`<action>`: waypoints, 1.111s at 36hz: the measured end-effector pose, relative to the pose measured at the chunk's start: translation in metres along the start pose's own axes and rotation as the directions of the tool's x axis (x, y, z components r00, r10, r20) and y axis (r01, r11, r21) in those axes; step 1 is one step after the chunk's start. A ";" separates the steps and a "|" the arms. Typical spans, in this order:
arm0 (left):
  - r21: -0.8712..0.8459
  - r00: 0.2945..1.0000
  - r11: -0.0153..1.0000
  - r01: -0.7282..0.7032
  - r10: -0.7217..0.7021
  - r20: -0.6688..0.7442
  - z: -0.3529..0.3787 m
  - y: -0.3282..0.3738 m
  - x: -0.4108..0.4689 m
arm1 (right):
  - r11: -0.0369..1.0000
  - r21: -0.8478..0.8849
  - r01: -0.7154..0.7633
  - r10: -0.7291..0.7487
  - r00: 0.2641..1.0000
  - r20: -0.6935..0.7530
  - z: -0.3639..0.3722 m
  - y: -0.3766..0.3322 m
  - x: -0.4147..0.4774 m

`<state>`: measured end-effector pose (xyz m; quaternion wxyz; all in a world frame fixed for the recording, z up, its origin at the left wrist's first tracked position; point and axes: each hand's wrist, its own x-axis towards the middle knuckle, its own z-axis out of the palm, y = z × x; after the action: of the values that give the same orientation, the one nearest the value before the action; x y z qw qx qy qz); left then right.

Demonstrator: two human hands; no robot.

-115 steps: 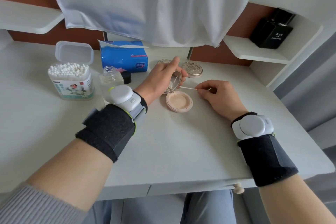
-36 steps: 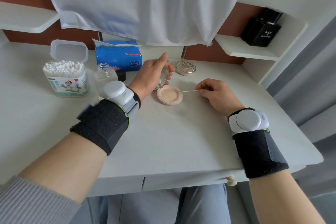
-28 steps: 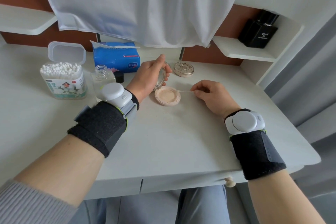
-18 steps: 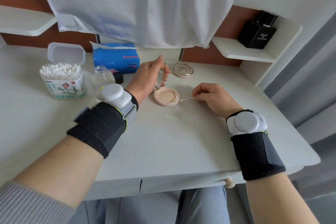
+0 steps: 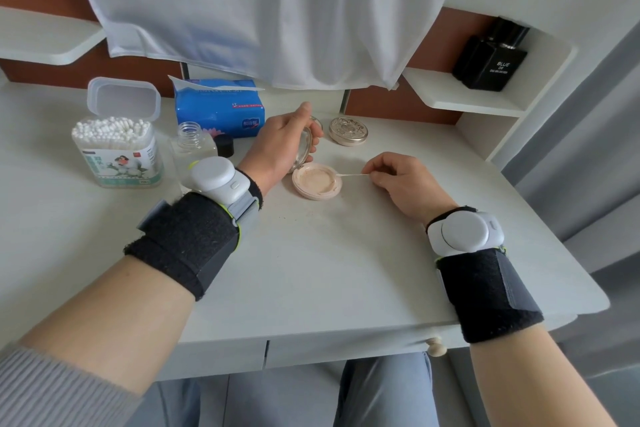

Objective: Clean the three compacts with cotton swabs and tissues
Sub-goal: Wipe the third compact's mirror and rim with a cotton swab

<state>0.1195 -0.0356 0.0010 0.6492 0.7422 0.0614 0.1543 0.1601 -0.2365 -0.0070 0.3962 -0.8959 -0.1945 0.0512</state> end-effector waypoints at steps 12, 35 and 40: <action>0.147 0.999 0.989 -0.027 0.032 -0.034 -0.001 -0.003 0.001 | 0.928 0.370 0.039 -0.042 0.999 0.000 -0.001 -0.010 -0.006; 0.253 0.999 0.967 -0.042 0.042 0.005 0.003 -0.001 -0.004 | 0.953 0.131 0.274 -0.217 0.916 -0.338 0.016 -0.021 -0.002; 0.283 0.999 0.958 -0.039 0.036 0.017 0.002 -0.001 -0.004 | 0.950 0.076 0.302 -0.265 0.912 -0.312 0.019 -0.022 -0.004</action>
<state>0.1164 -0.0389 -0.0005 0.5335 0.8295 0.0650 0.1520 0.1456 -0.2117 -0.0043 0.4784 -0.8295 -0.2569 -0.1308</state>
